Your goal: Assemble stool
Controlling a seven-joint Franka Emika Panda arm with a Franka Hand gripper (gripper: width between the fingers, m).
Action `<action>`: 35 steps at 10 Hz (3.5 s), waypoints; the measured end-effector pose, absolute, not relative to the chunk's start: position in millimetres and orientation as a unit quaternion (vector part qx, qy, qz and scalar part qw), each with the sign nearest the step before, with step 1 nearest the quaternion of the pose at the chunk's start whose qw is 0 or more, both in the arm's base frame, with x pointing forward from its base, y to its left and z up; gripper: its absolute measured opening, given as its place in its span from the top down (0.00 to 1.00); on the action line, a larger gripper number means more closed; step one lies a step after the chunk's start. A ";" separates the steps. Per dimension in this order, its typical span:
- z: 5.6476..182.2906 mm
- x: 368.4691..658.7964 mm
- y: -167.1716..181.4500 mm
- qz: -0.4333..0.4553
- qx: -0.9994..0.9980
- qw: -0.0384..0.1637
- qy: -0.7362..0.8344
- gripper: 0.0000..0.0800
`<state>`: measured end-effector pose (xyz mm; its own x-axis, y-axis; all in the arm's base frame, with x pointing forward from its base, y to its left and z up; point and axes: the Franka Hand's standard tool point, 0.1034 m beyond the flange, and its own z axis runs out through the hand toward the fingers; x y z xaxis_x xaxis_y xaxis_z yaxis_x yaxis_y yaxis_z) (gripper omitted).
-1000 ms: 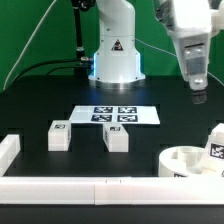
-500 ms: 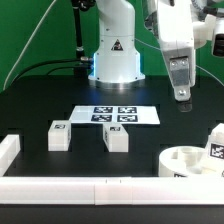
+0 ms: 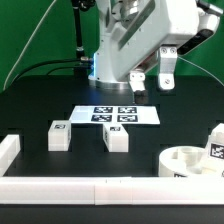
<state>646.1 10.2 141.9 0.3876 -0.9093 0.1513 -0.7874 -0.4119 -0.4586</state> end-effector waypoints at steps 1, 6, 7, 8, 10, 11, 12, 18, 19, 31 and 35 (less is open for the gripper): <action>141.0 646.2 9.1 -0.197 -0.830 0.151 0.500 0.19; 102.4 633.5 21.0 -0.195 -0.912 0.079 0.352 0.19; 94.7 630.9 29.0 -0.183 -0.932 0.056 0.306 0.19; 90.5 628.7 30.5 -0.183 -0.945 0.037 0.269 0.19; 91.0 629.8 26.6 -0.187 -0.959 0.022 0.210 0.19; 90.9 629.9 26.3 -0.187 -0.964 0.017 0.186 0.19; 87.7 626.8 23.4 -0.177 -0.968 0.016 0.180 0.19; 83.5 604.6 5.4 0.050 -0.984 0.025 0.168 0.19; 84.2 598.2 4.4 0.093 -0.980 0.032 0.170 0.19; 55.2 546.8 -16.7 0.282 -0.955 0.065 0.067 0.19; 54.2 541.5 -20.8 0.295 -0.951 0.067 0.068 0.19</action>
Offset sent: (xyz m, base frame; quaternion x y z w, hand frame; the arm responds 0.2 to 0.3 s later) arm 0.0000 0.0000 0.0000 0.0000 0.0000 -0.1296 0.9916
